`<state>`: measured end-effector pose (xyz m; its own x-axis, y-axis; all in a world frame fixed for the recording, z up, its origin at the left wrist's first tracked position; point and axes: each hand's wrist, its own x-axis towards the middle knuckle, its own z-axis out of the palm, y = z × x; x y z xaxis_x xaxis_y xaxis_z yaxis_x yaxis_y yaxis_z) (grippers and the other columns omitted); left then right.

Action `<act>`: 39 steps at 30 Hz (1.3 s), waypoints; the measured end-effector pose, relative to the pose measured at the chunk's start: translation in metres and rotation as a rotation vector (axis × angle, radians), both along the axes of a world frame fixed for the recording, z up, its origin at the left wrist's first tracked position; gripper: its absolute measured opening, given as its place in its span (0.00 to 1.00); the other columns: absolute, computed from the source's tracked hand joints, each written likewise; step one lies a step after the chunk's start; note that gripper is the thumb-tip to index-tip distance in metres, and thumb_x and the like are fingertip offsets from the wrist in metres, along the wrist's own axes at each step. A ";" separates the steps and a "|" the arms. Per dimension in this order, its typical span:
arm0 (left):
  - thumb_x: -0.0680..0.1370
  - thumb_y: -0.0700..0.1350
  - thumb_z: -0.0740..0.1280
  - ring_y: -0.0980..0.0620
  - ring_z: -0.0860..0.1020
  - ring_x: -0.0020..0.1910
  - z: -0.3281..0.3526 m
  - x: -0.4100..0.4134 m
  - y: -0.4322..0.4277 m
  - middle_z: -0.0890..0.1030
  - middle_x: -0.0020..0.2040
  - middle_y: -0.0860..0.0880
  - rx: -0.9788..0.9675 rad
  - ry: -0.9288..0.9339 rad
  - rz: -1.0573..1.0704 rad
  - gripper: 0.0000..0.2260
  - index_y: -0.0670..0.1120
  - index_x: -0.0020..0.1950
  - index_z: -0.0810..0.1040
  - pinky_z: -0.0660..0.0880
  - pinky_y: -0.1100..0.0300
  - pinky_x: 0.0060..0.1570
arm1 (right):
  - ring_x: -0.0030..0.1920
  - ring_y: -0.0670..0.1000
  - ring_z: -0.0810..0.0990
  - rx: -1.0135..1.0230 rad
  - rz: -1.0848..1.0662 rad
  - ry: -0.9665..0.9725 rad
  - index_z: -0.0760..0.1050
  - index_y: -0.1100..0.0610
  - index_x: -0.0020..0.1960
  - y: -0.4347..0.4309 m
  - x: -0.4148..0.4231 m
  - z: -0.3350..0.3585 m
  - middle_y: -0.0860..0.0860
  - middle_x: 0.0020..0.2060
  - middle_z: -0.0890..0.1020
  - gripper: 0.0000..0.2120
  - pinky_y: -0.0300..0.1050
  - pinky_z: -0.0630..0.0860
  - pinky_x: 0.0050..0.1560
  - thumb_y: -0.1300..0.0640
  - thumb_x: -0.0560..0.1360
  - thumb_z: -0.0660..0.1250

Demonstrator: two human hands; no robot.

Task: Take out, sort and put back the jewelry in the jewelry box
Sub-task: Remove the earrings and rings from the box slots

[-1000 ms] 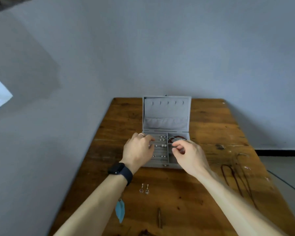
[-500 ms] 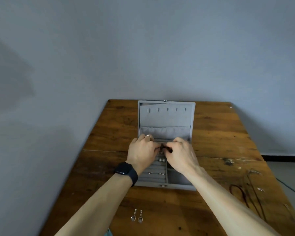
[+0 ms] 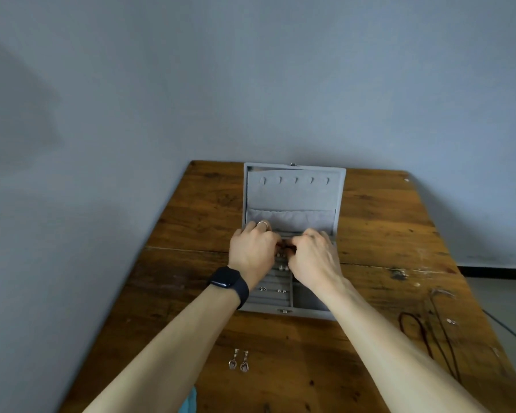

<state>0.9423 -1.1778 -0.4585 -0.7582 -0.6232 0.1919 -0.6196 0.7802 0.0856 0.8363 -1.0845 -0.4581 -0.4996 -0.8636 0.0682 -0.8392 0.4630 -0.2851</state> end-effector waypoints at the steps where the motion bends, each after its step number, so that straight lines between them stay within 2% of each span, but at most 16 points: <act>1: 0.79 0.44 0.68 0.48 0.75 0.61 0.001 -0.002 0.000 0.78 0.59 0.51 -0.001 -0.015 0.005 0.11 0.54 0.59 0.83 0.74 0.52 0.54 | 0.60 0.57 0.74 0.004 -0.002 -0.003 0.80 0.54 0.63 -0.001 0.000 0.002 0.54 0.57 0.78 0.15 0.49 0.73 0.58 0.56 0.77 0.67; 6: 0.78 0.43 0.67 0.46 0.75 0.63 0.009 -0.009 0.003 0.76 0.62 0.48 0.029 -0.093 0.041 0.12 0.50 0.61 0.80 0.73 0.52 0.56 | 0.61 0.60 0.73 0.049 -0.011 -0.055 0.78 0.57 0.63 -0.006 -0.001 0.007 0.57 0.58 0.78 0.16 0.51 0.74 0.58 0.58 0.76 0.67; 13: 0.78 0.44 0.66 0.45 0.78 0.57 0.024 -0.017 0.001 0.76 0.60 0.46 0.157 -0.215 0.055 0.13 0.48 0.63 0.77 0.72 0.54 0.45 | 0.60 0.63 0.75 0.091 0.019 -0.122 0.77 0.57 0.61 -0.010 -0.010 0.007 0.59 0.57 0.79 0.14 0.53 0.75 0.55 0.59 0.75 0.67; 17: 0.77 0.42 0.65 0.44 0.79 0.56 0.023 -0.015 0.002 0.77 0.58 0.46 0.197 -0.196 0.049 0.14 0.47 0.63 0.76 0.72 0.55 0.42 | 0.62 0.62 0.73 0.109 0.050 -0.102 0.75 0.57 0.62 -0.009 -0.011 0.007 0.58 0.59 0.78 0.16 0.54 0.76 0.55 0.60 0.75 0.66; 20: 0.78 0.41 0.64 0.45 0.80 0.53 0.023 -0.014 0.001 0.79 0.55 0.47 0.192 -0.160 0.055 0.11 0.48 0.59 0.80 0.73 0.55 0.40 | 0.63 0.61 0.73 0.115 0.054 -0.072 0.75 0.57 0.63 -0.009 -0.009 0.007 0.57 0.60 0.77 0.17 0.55 0.76 0.56 0.60 0.75 0.66; 24: 0.78 0.42 0.65 0.46 0.81 0.51 0.019 -0.011 0.000 0.80 0.54 0.48 0.193 -0.121 0.049 0.10 0.50 0.57 0.82 0.77 0.54 0.42 | 0.62 0.60 0.73 0.096 0.046 -0.042 0.78 0.56 0.61 -0.008 -0.008 0.006 0.56 0.60 0.78 0.15 0.54 0.76 0.55 0.59 0.75 0.67; 27: 0.79 0.45 0.67 0.49 0.81 0.50 0.017 -0.004 -0.004 0.83 0.52 0.51 0.322 -0.023 0.086 0.08 0.53 0.55 0.82 0.79 0.55 0.45 | 0.60 0.59 0.74 0.023 0.043 -0.051 0.79 0.56 0.59 -0.004 -0.008 0.001 0.55 0.57 0.78 0.12 0.49 0.73 0.53 0.58 0.76 0.68; 29: 0.78 0.48 0.69 0.54 0.81 0.48 0.021 0.004 -0.006 0.84 0.48 0.55 0.434 0.085 0.122 0.05 0.56 0.52 0.82 0.81 0.56 0.47 | 0.57 0.57 0.77 -0.097 0.033 -0.101 0.80 0.54 0.57 0.001 -0.008 -0.002 0.53 0.53 0.81 0.09 0.46 0.72 0.50 0.57 0.77 0.68; 31: 0.78 0.49 0.70 0.57 0.81 0.47 0.026 0.014 -0.007 0.83 0.46 0.57 0.499 0.195 0.139 0.03 0.57 0.49 0.82 0.81 0.57 0.48 | 0.51 0.53 0.81 -0.221 0.025 -0.183 0.80 0.52 0.54 0.009 -0.006 0.000 0.50 0.49 0.84 0.06 0.45 0.77 0.48 0.56 0.79 0.67; 34: 0.78 0.48 0.72 0.60 0.80 0.47 0.038 0.032 -0.001 0.83 0.45 0.57 0.572 0.367 0.115 0.01 0.54 0.48 0.82 0.77 0.69 0.44 | 0.43 0.48 0.83 -0.352 0.017 -0.275 0.80 0.51 0.51 0.026 0.000 0.013 0.47 0.43 0.85 0.03 0.48 0.80 0.45 0.55 0.80 0.68; 36: 0.77 0.48 0.72 0.61 0.80 0.47 0.048 0.047 0.008 0.83 0.45 0.57 0.620 0.463 0.089 0.01 0.52 0.48 0.82 0.75 0.72 0.44 | 0.44 0.46 0.83 -0.407 0.043 -0.270 0.80 0.52 0.52 0.039 0.008 0.023 0.45 0.43 0.85 0.03 0.42 0.79 0.45 0.55 0.79 0.69; 39: 0.76 0.47 0.73 0.61 0.81 0.46 0.057 0.072 0.026 0.84 0.45 0.57 0.699 0.538 0.040 0.02 0.52 0.47 0.82 0.79 0.62 0.48 | 0.43 0.41 0.79 -0.431 0.085 -0.256 0.81 0.51 0.53 0.063 0.025 0.034 0.43 0.44 0.84 0.04 0.25 0.71 0.42 0.55 0.79 0.69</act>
<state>1.0143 -1.1519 -0.4010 -0.6495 -0.7559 0.0818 -0.3835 0.4186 0.8232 0.8613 -1.0215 -0.4243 -0.4763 -0.8222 0.3118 -0.7469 0.1911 -0.6368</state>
